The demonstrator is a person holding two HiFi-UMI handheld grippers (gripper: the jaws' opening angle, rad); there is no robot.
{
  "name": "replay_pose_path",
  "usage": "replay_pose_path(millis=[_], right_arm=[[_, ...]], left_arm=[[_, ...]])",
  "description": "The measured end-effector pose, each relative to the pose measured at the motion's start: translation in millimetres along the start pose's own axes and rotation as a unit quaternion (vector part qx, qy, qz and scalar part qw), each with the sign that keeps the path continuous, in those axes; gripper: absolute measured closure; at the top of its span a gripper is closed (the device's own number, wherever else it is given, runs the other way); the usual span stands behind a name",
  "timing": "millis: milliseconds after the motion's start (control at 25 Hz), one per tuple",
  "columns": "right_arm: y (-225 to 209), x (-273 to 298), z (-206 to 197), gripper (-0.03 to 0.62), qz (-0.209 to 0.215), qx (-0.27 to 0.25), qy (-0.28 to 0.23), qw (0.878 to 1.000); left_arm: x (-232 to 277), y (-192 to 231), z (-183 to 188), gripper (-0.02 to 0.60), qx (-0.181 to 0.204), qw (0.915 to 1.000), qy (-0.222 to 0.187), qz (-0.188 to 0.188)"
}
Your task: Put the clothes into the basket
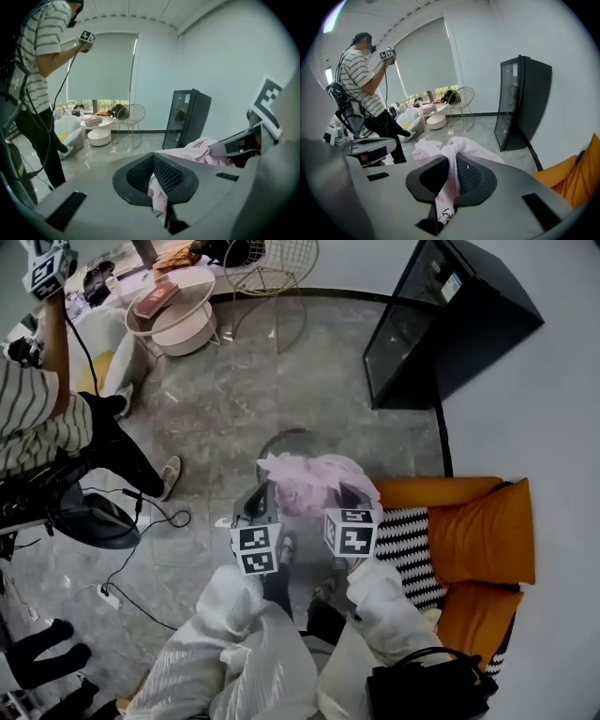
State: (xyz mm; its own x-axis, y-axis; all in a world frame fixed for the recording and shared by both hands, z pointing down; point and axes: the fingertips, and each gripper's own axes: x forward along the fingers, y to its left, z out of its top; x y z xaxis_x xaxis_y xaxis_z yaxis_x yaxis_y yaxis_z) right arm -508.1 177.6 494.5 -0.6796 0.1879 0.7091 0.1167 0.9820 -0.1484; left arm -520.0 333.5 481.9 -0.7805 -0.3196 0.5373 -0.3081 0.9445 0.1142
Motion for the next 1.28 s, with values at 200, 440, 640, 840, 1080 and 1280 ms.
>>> replay_pose_path(millis=[200, 440, 640, 840, 1080, 1280], right_arm=[[19, 57, -7, 0.545, 0.003, -0.001, 0.036, 0.999], [13, 104, 1, 0.526, -0.035, -0.002, 0.033, 0.999], [13, 122, -2, 0.519, -0.044, 0.024, 0.035, 0.998], [8, 131, -16, 0.519, -0.055, 0.034, 0.048, 0.997], [12, 141, -23, 0.519, -0.057, 0.042, 0.051, 0.996], [17, 140, -19, 0.520, -0.050, 0.046, 0.037, 0.997]], left_arm=[[32, 33, -9, 0.575, -0.009, 0.9998, 0.018, -0.001], [62, 48, -19, 0.575, -0.019, 0.9991, 0.037, -0.002], [74, 70, -34, 0.575, -0.026, 0.9984, 0.050, -0.005], [86, 77, -45, 0.575, -0.027, 0.9976, 0.064, -0.011], [99, 76, -49, 0.577, -0.023, 0.9970, 0.069, -0.026], [103, 74, -43, 0.575, -0.016, 0.9969, 0.068, -0.037]])
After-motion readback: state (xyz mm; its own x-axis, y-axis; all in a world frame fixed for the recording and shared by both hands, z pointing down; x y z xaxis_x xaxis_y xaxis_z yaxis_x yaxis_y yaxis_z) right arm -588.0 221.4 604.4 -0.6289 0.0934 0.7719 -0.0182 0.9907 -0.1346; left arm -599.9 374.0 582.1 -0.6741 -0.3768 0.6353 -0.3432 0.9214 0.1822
